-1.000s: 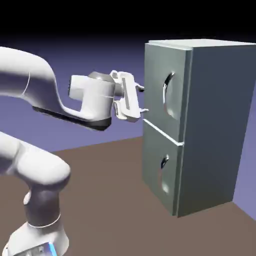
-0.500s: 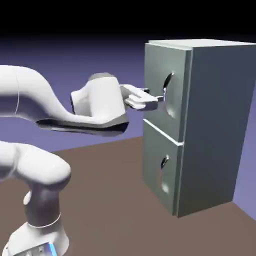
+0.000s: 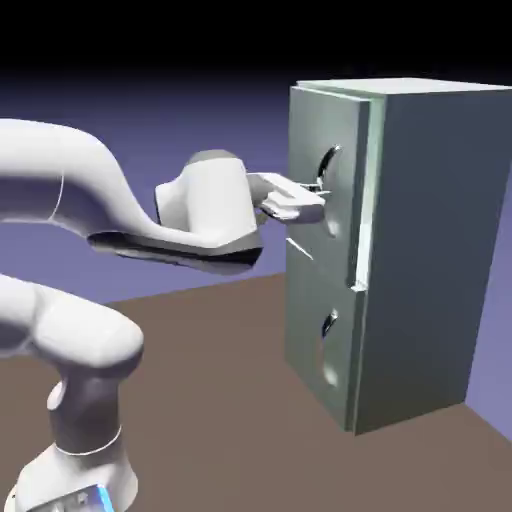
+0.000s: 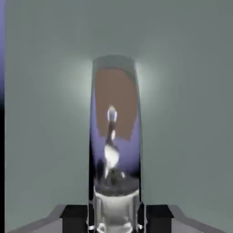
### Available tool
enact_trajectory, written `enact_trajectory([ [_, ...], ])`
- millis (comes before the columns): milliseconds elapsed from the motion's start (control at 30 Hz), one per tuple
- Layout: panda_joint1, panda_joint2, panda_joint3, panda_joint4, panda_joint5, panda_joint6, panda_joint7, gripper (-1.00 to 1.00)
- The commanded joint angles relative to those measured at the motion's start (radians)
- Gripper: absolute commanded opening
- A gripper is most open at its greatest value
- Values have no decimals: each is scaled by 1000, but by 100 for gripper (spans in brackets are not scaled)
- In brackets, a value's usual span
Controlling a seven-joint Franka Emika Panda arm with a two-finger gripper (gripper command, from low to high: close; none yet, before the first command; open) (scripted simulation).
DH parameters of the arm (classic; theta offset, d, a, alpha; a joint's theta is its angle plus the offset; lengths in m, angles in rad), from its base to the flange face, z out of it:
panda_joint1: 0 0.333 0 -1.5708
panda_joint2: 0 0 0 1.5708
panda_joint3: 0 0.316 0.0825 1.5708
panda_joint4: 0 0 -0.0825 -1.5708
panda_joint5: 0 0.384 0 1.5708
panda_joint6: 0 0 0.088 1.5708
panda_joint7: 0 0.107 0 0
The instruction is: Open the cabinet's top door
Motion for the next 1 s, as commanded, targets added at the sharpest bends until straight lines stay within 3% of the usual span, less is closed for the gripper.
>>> enact_trajectory([
  [0, -19, -12, 33, -18, 43, -19, -16, -100],
  [533, -88, -140, 539, -166, 739, -428, -213, -100],
  [967, -112, 87, 1008, 27, 1249, -939, -186, -100],
])
